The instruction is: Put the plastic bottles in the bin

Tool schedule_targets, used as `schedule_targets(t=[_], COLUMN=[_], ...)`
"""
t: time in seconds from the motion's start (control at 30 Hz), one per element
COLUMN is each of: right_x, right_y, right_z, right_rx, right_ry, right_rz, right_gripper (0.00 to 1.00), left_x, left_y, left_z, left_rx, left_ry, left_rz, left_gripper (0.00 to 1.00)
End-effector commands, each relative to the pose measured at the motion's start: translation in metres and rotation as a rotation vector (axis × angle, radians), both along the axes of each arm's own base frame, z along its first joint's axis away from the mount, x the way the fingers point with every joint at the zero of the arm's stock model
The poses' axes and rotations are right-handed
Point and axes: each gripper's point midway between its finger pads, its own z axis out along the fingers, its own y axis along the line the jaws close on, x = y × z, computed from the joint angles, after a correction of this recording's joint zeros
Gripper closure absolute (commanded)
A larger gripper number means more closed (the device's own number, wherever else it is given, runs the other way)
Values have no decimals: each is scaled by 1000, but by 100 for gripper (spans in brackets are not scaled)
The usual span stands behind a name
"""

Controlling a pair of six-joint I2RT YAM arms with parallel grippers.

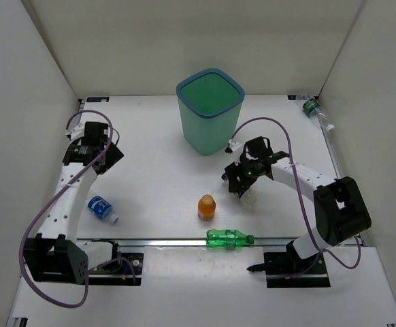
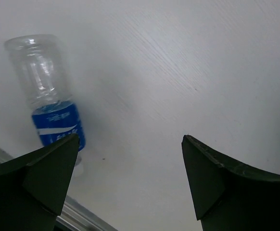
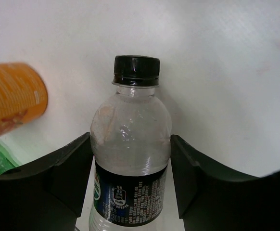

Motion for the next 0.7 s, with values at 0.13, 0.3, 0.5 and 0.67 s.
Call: schedule_targets(t=[0.13,0.3,0.5,0.67], right_x=[90,135,184,231], right_y=[-10,-10,34,70], right_z=[139,249,335,360], right_rx=[57,142,270,421], right_ry=[-377,-658,-872,-923], right_rz=[-138,-182,-95,-46], right_gripper=[76,77,80,80], left_x=[-58,-75,-88,-97], left_y=[43,43,46,60], left_z=[-1,-31,-44,-46], left_rx=[95,27,-12,17], left_ry=[123,180,177,119], left_rz=[177,211,288,387], left_gripper=[1,1,2,1])
